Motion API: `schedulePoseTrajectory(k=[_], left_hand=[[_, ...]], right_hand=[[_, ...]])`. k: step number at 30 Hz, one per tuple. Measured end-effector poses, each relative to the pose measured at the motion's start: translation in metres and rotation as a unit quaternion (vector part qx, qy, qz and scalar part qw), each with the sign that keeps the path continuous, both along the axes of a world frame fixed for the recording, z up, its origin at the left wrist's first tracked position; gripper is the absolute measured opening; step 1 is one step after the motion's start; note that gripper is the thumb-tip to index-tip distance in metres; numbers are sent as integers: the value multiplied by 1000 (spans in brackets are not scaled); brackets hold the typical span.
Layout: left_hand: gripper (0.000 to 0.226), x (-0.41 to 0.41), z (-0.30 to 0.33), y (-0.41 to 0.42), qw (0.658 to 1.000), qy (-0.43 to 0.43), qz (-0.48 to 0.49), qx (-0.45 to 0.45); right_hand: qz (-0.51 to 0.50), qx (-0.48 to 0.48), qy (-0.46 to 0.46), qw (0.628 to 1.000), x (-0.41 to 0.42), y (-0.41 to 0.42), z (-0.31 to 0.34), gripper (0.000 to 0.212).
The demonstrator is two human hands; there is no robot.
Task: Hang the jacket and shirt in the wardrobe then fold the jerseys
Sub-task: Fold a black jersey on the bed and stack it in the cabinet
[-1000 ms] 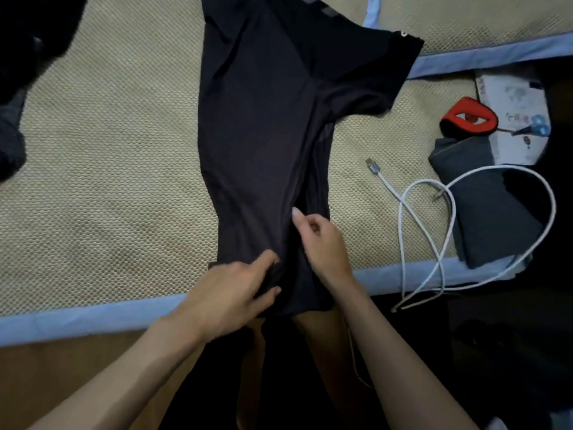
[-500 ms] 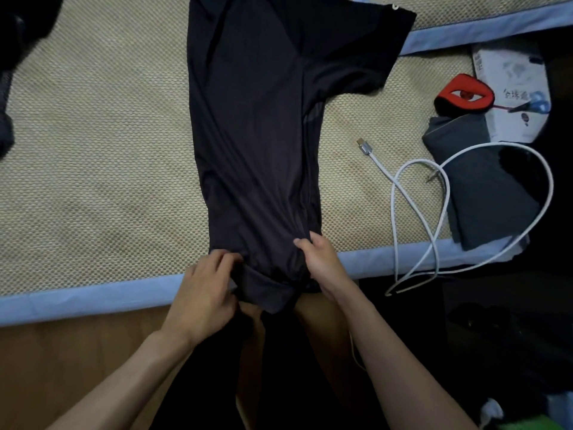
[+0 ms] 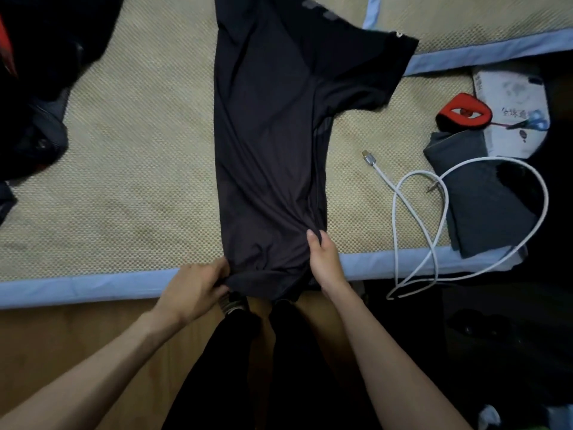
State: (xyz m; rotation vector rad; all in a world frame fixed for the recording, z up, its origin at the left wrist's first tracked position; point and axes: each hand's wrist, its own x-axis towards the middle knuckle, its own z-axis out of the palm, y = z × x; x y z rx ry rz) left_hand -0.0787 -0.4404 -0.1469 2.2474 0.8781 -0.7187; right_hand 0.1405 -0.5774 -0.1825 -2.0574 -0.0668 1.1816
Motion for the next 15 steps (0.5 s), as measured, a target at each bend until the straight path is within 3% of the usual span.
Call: schedulePoseTrajectory(k=[4,6,10,12,15], left_hand=[[13,-20,41,-25,954,-52,293,-27],[19,-20,51,-38,943,-36,317,-89],[25,-23,50,-68,975,89,123,-162],[35,-19,45,-70,969,156,0,-192],[32,1,43,-62,961,188,-87,-182]], right_hand=[[-25,6,-32,999,1,6,23,29],[-4,-15,-47,999,-1,5,27,34],[42,-61,24,997,-4,-3,15,42],[37,-65,105,992,-3,-11,8,46],[77,-57,154,983,1,-22,2,34]])
